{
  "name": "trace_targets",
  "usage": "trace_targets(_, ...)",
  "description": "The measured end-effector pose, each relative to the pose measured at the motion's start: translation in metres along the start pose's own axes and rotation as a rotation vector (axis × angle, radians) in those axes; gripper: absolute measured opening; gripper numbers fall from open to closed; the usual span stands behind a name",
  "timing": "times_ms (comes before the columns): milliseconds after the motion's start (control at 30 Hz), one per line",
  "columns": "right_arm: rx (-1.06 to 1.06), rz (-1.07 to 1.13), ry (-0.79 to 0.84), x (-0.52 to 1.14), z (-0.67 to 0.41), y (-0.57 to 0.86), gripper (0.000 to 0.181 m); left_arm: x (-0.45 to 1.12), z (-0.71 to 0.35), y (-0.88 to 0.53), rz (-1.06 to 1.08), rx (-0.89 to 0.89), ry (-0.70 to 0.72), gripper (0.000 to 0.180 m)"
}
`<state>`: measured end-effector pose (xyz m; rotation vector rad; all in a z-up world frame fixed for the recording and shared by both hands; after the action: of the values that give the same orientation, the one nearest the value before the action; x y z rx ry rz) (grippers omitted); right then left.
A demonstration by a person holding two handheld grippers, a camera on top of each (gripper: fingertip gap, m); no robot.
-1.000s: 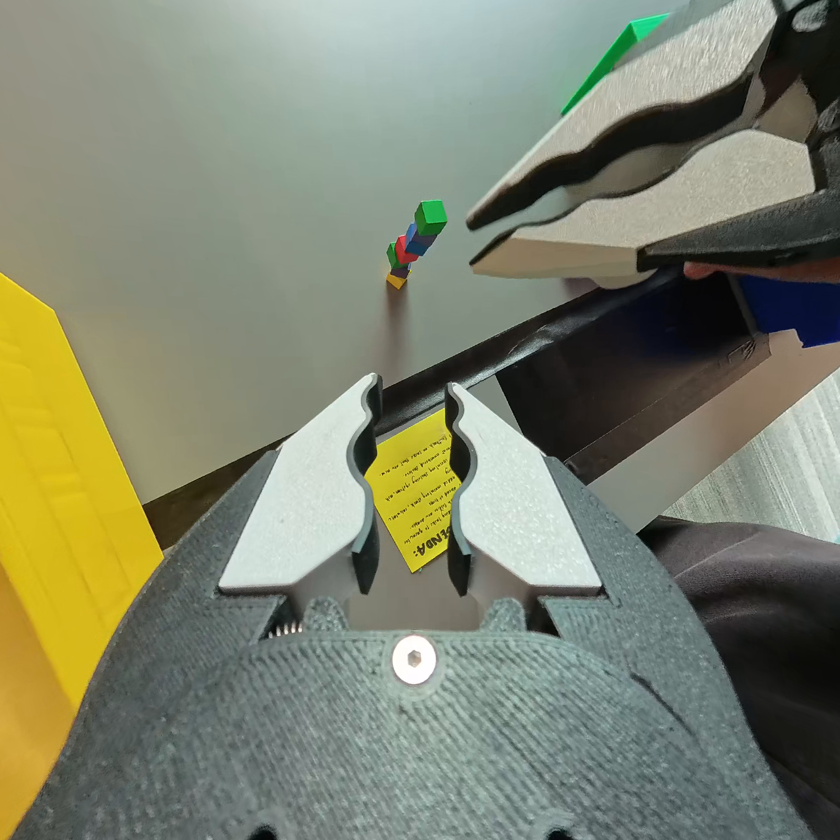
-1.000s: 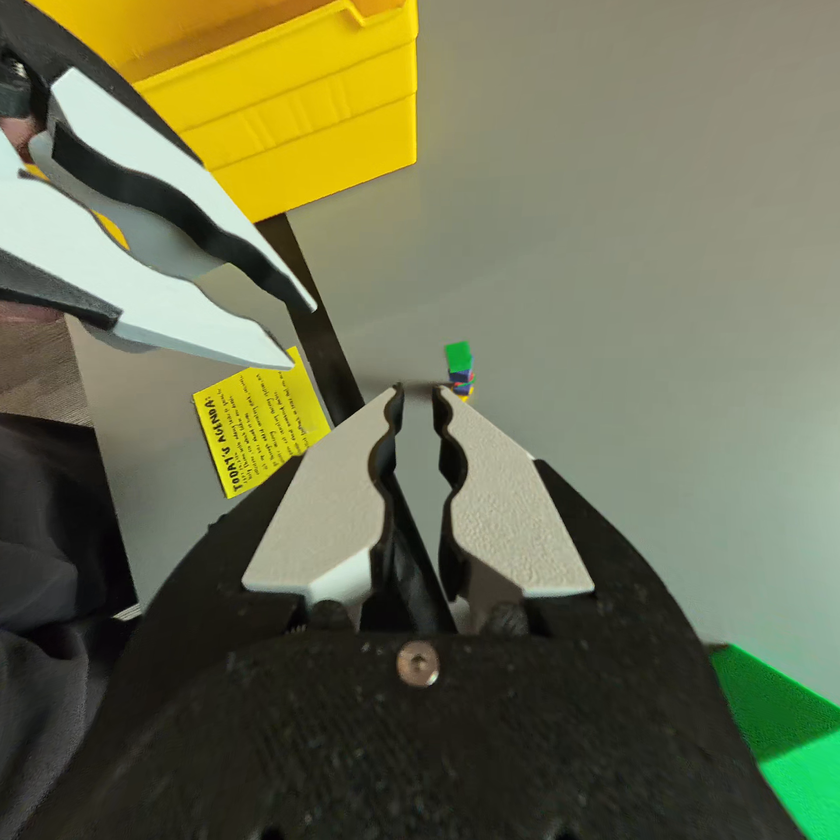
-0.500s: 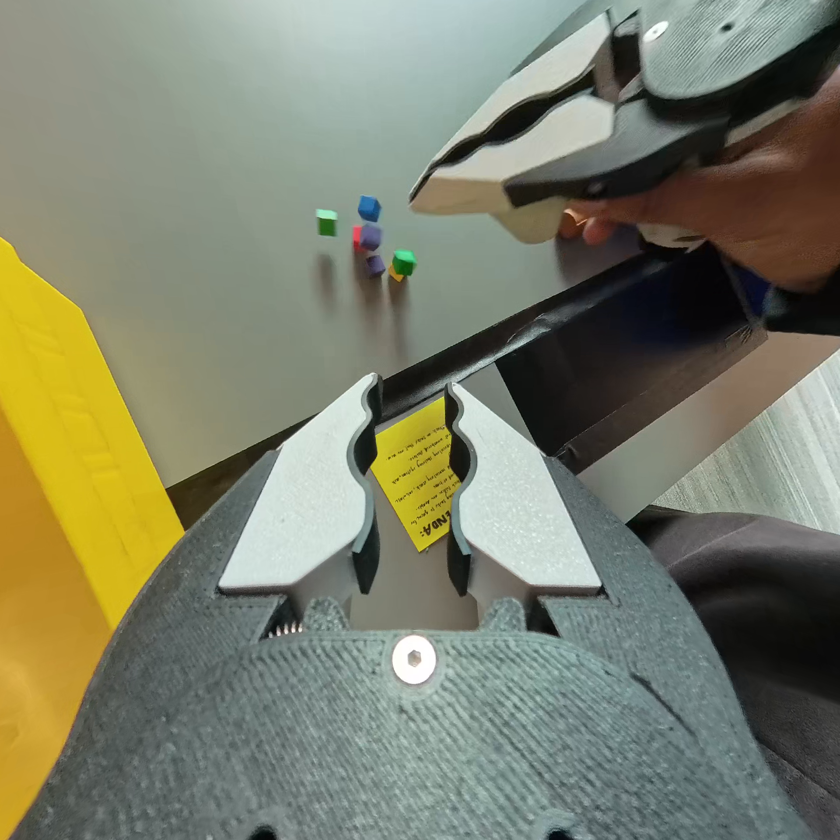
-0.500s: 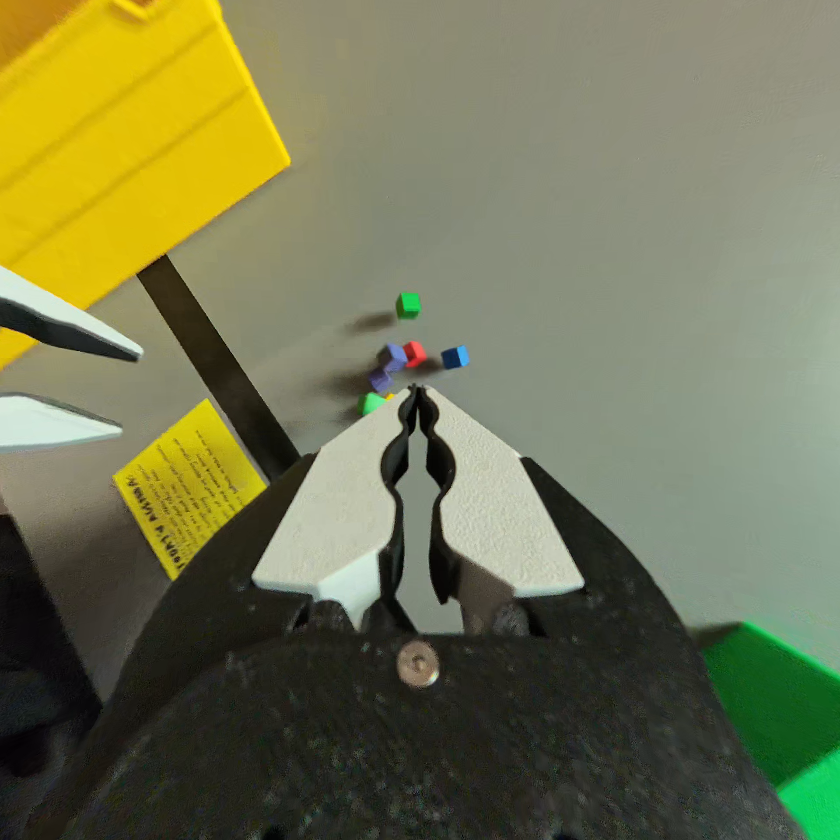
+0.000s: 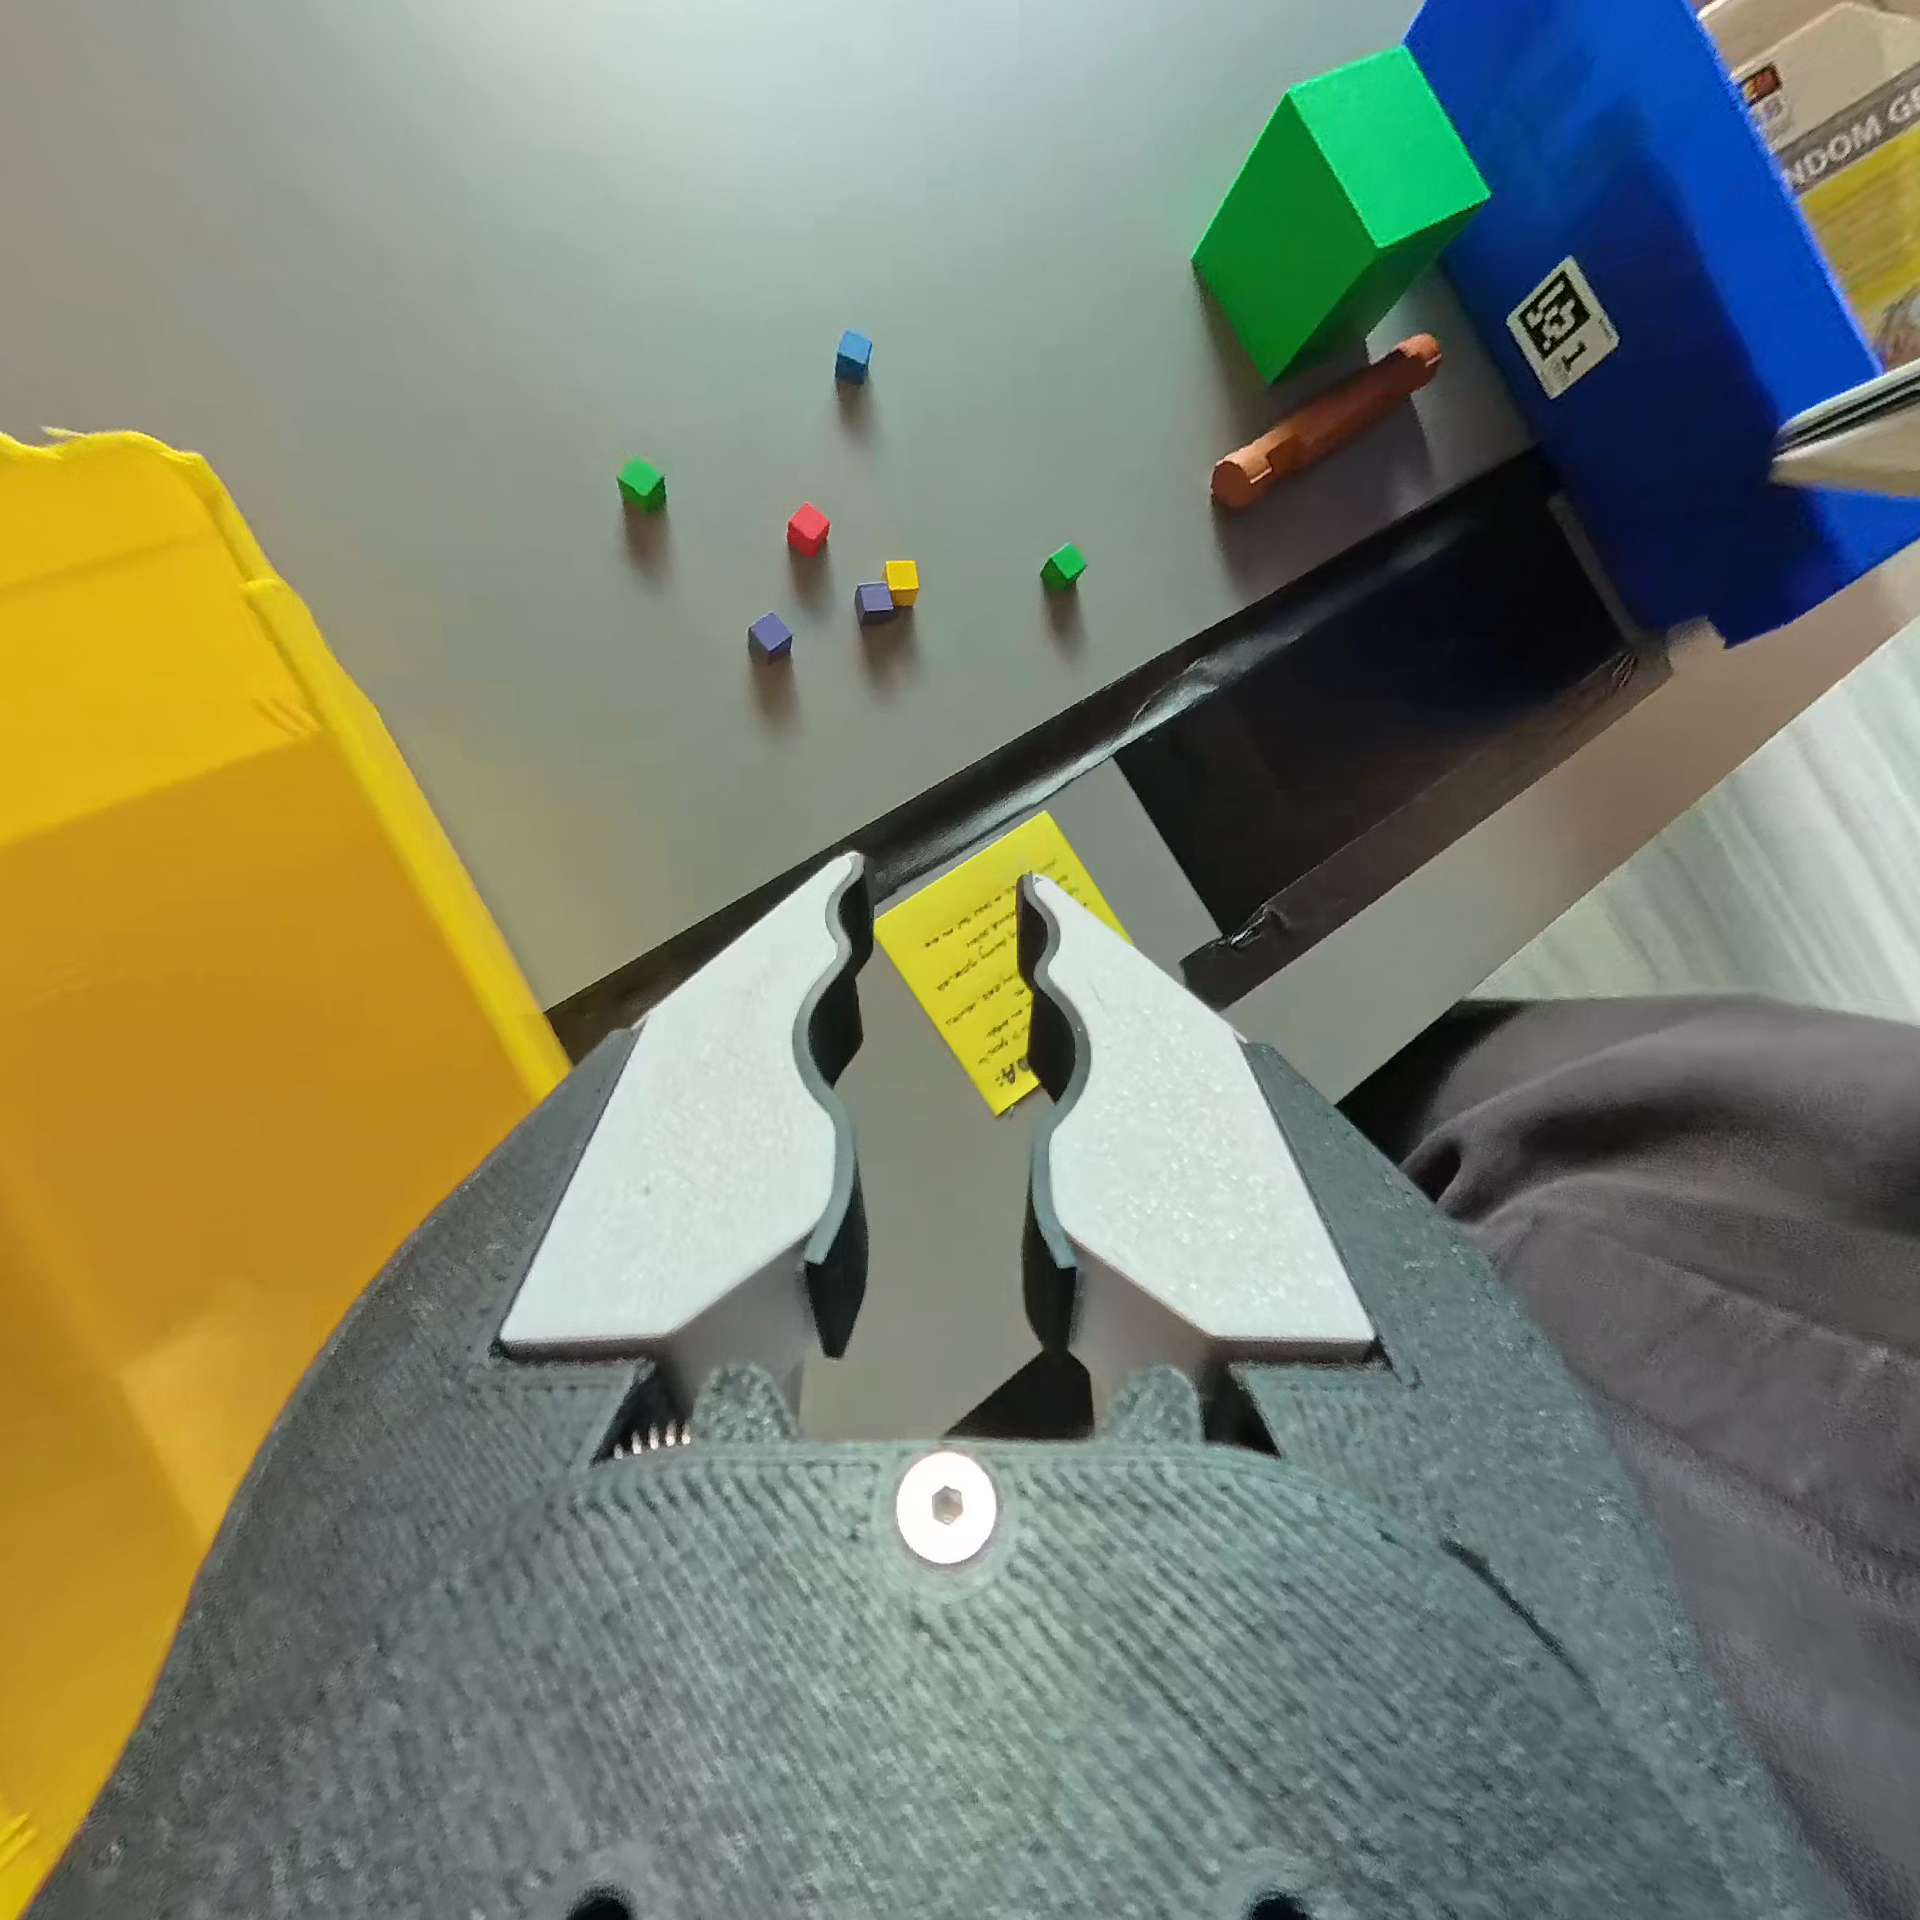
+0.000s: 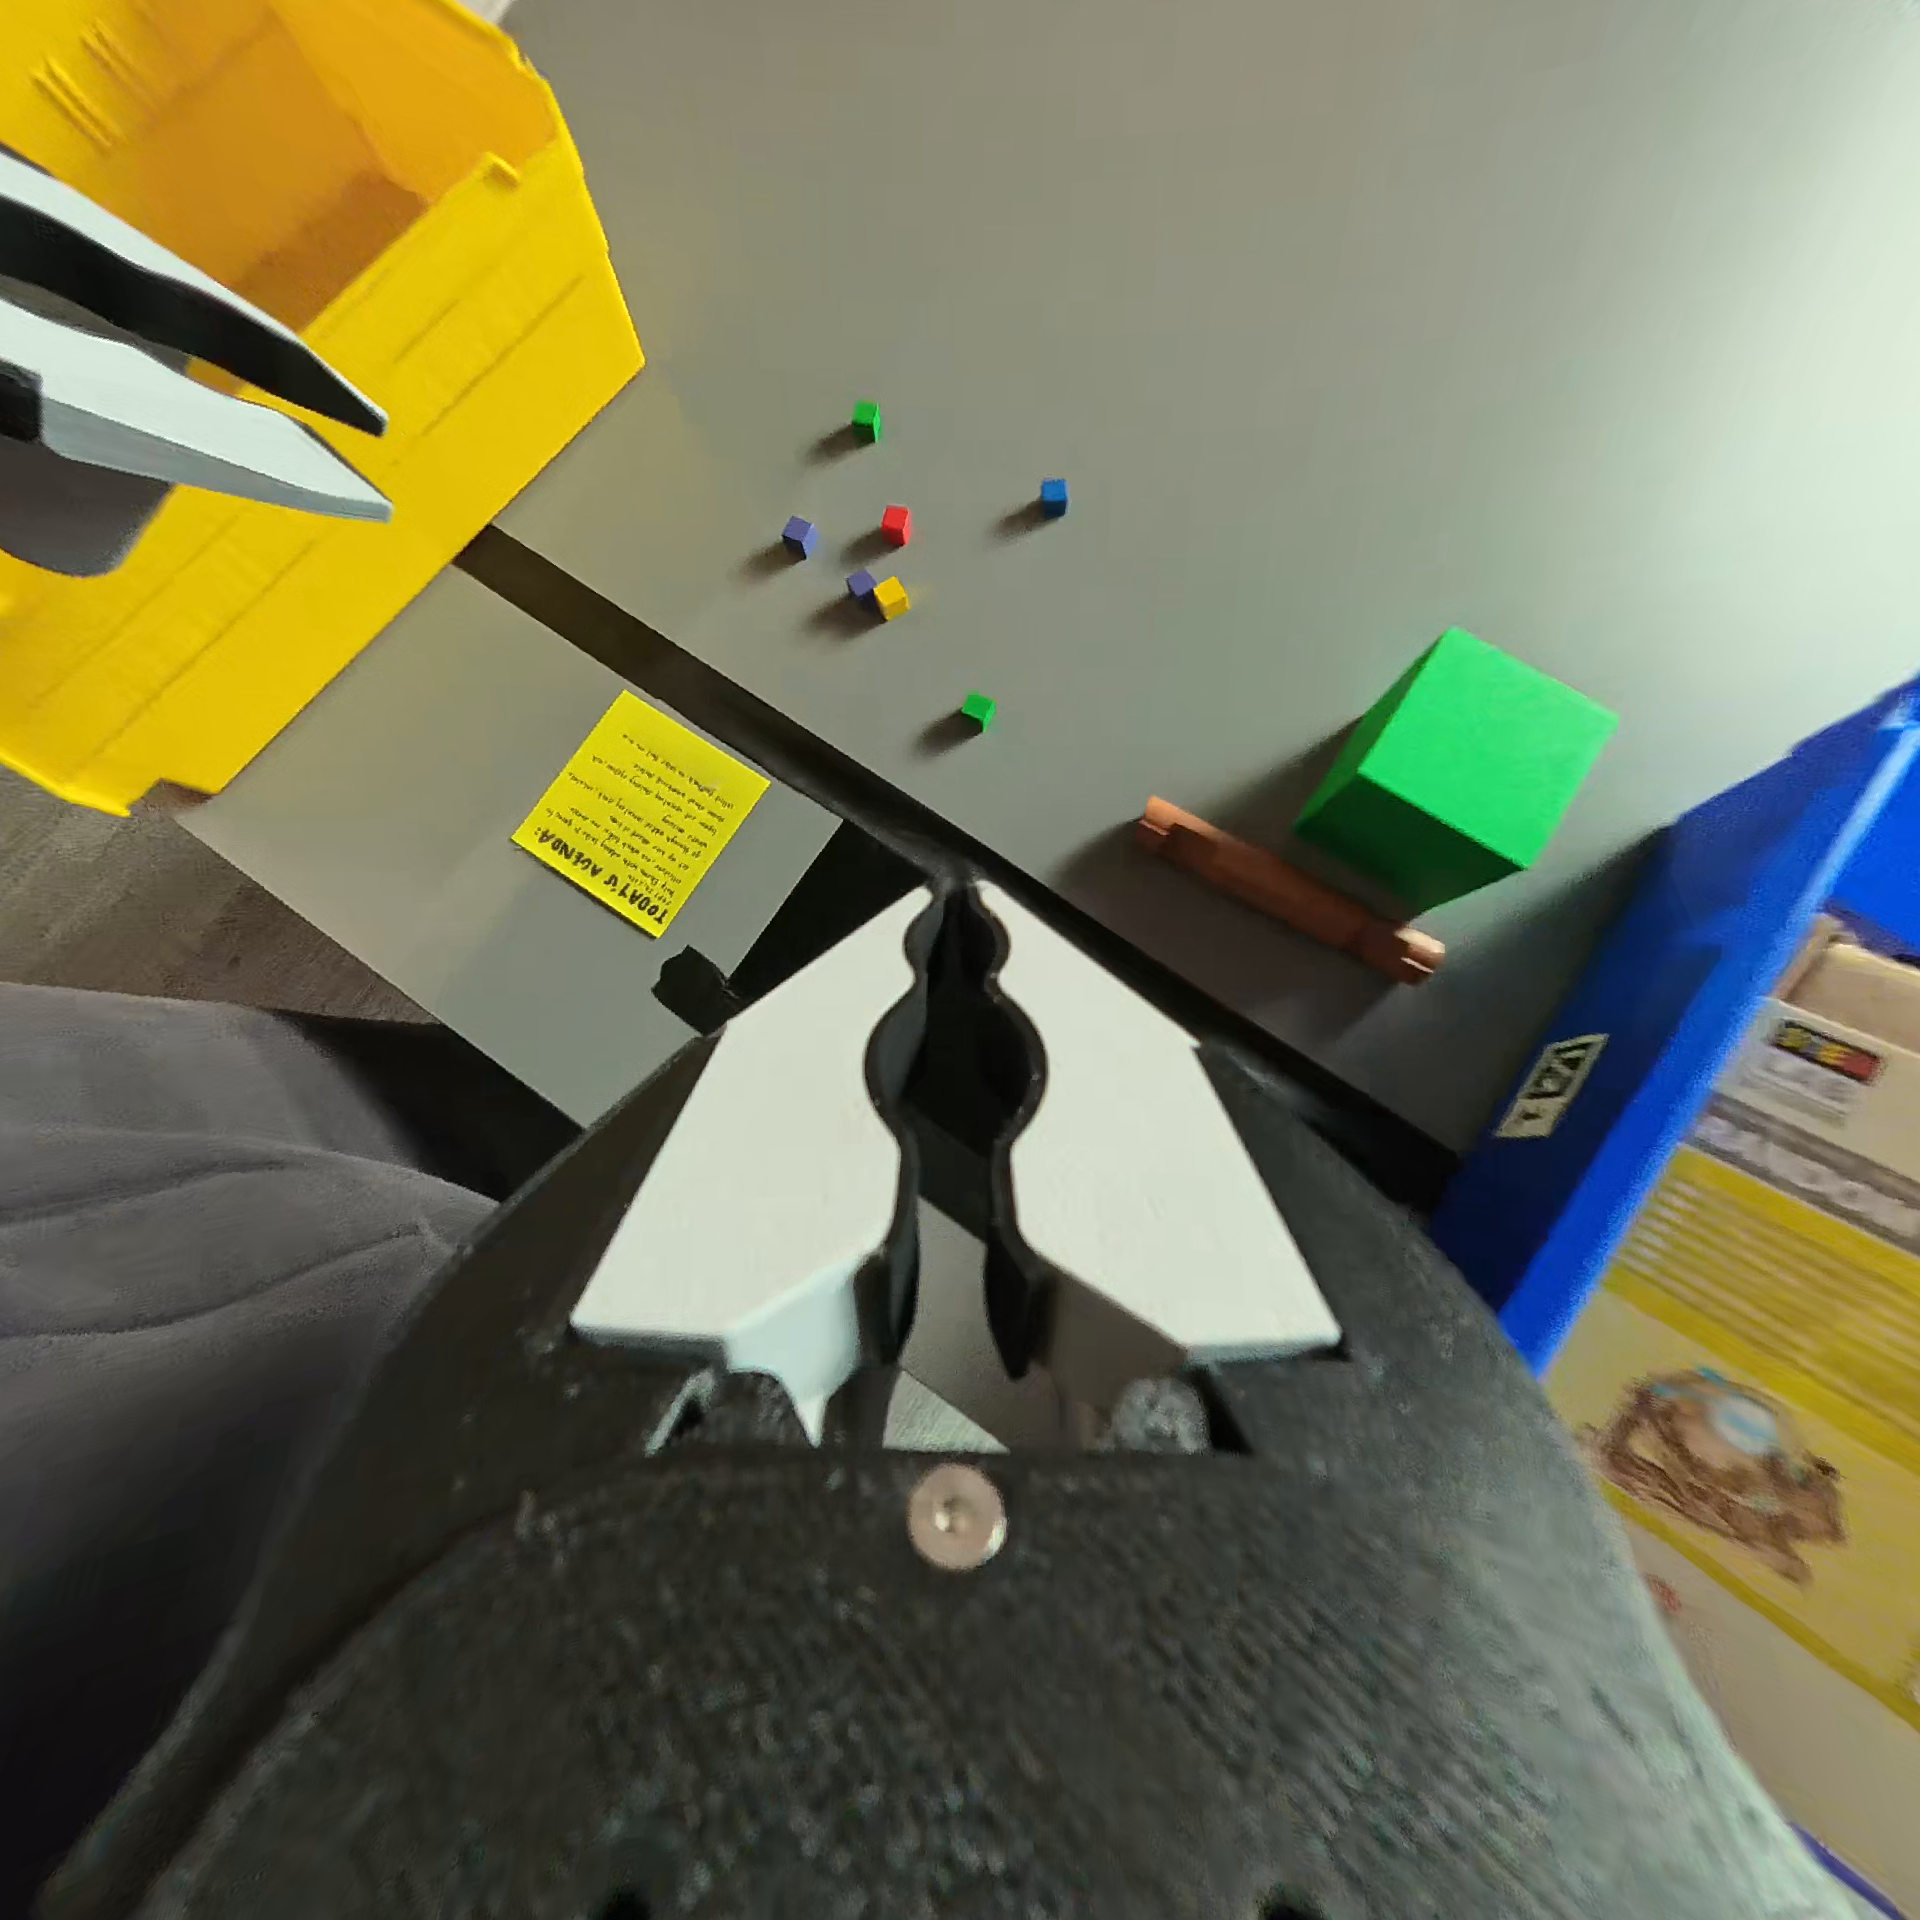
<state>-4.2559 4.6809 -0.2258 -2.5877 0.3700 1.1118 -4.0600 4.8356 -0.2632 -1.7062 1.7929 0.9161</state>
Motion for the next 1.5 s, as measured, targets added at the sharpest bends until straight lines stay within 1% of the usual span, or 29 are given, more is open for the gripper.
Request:
trace_targets(67, -0.042, 0.040, 0.047, -0.029, -0.013, -0.006, 0.003, -0.019, -0.004, 0.000, -0.043, 0.030, -0.021, 0.025)
trace_targets(133, -0.059, 0.040, 0.114, -0.055, -0.028, -0.012, 0.013, -0.040, -0.010, 0.002, -0.096, 0.036, -0.025, 0.027)
trace_targets(167, -0.065, 0.004, 0.168, -0.064, -0.034, -0.017, 0.029, -0.048, -0.013, 0.004, -0.117, 0.025, -0.014, 0.029)
trace_targets(200, -0.077, -0.048, 0.234, -0.069, -0.038, -0.021, 0.053, -0.052, -0.014, 0.007, -0.125, 0.006, 0.006, 0.032)
trace_targets(233, -0.091, -0.089, 0.302, -0.069, -0.039, -0.021, 0.083, -0.051, -0.014, 0.011, -0.122, -0.012, 0.028, 0.038)
trace_targets(267, -0.098, -0.112, 0.349, -0.063, -0.035, -0.018, 0.105, -0.048, -0.013, 0.015, -0.127, -0.026, 0.044, 0.050)
trace_targets(300, -0.100, -0.138, 0.350, -0.054, -0.028, -0.014, 0.117, -0.042, -0.013, 0.017, -0.151, -0.031, 0.046, 0.067)
trace_targets(333, -0.104, -0.177, 0.327, -0.046, -0.022, -0.012, 0.126, -0.036, -0.015, 0.019, -0.186, -0.020, 0.045, 0.090)
trace_targets(367, -0.110, -0.210, 0.315, -0.040, -0.018, -0.011, 0.129, -0.030, -0.019, 0.023, -0.216, 0.012, 0.042, 0.103)
trace_targets(400, -0.117, -0.233, 0.314, -0.036, -0.015, -0.011, 0.125, -0.024, -0.022, 0.027, -0.241, 0.053, 0.020, 0.111)
trace_targets(433, -0.122, -0.247, 0.307, -0.032, -0.014, -0.012, 0.118, -0.020, -0.025, 0.032, -0.265, 0.087, -0.017, 0.124)
trace_targets(467, -0.136, -0.237, 0.299, -0.031, -0.015, -0.012, 0.101, -0.018, -0.030, 0.039, -0.276, 0.108, -0.038, 0.126)
trace_targets(500, -0.168, -0.210, 0.307, -0.030, -0.016, -0.012, 0.089, -0.018, -0.036, 0.046, -0.283, 0.118, -0.025, 0.126)
trace_targets(567, -0.230, -0.151, 0.358, -0.031, -0.018, -0.011, 0.069, -0.018, -0.042, 0.057, -0.311, 0.112, 0.016, 0.125)
trace_targets(600, -0.230, -0.130, 0.373, -0.028, -0.017, -0.010, 0.065, -0.015, -0.041, 0.061, -0.317, 0.099, 0.024, 0.121)
trace_targets(633, -0.211, -0.122, 0.362, -0.023, -0.014, -0.009, 0.065, -0.012, -0.039, 0.064, -0.325, 0.088, 0.027, 0.112)
trace_targets(700, -0.176, -0.127, 0.295, -0.009, -0.007, -0.010, 0.065, -0.003, -0.034, 0.066, -0.347, 0.078, 0.056, 0.081)
trace_targets(767, -0.220, -0.141, 0.266, 0.003, -0.006, -0.016, 0.055, 0.009, -0.030, 0.065, -0.368, 0.085, 0.084, 0.067)
trace_targets(833, -0.305, -0.120, 0.248, 0.013, -0.013, -0.020, 0.047, 0.023, -0.026, 0.065, -0.331, 0.101, 0.049, 0.066)
trace_targets(900, -0.344, -0.096, 0.204, 0.023, -0.020, -0.021, 0.047, 0.030, -0.025, 0.059, -0.310, 0.084, 0.047, 0.066)
trace_targets(1000, -0.261, -0.105, 0.128, 0.042, -0.021, -0.020, 0.051, 0.041, -0.023, 0.040, -0.262, -0.019, 0.079, 0.066)
trace_targets(1100, -0.174, -0.071, 0.046, 0.070, -0.010, -0.013, 0.051, 0.067, -0.012, 0.015, -0.221, -0.116, 0.025, 0.065)
trace_targets(1167, -0.143, -0.035, 0.003, 0.093, -0.004, -0.006, 0.048, 0.084, -0.008, 0.002, -0.208, -0.129, 0.005, 0.064)
trace_targets(1300, -0.083, -0.033, -0.080, 0.140, 0.002, 0.001, 0.044, 0.116, -0.009, -0.017, -0.216, -0.139, -0.030, 0.062)
trace_targets(1400, -0.083, -0.037, -0.141, 0.165, 0.005, 0.005, 0.042, 0.133, -0.012, -0.025, -0.231, -0.153, -0.046, 0.062)
trace_targets(1500, -0.122, -0.058, -0.173, 0.180, 0.005, 0.008, 0.035, 0.146, -0.011, -0.031, -0.246, -0.174, -0.079, 0.060)
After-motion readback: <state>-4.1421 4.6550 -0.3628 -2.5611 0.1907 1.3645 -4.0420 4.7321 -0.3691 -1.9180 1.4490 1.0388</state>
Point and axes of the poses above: each gripper's, where its closed fingertips meet, x out along the fingers, z out of its underside, y = z × x across the jaws, the point moved 6 cm from there along -x, back along the fingers, and after that the axes turned 11 degrees about x, right-handed, at the moved point
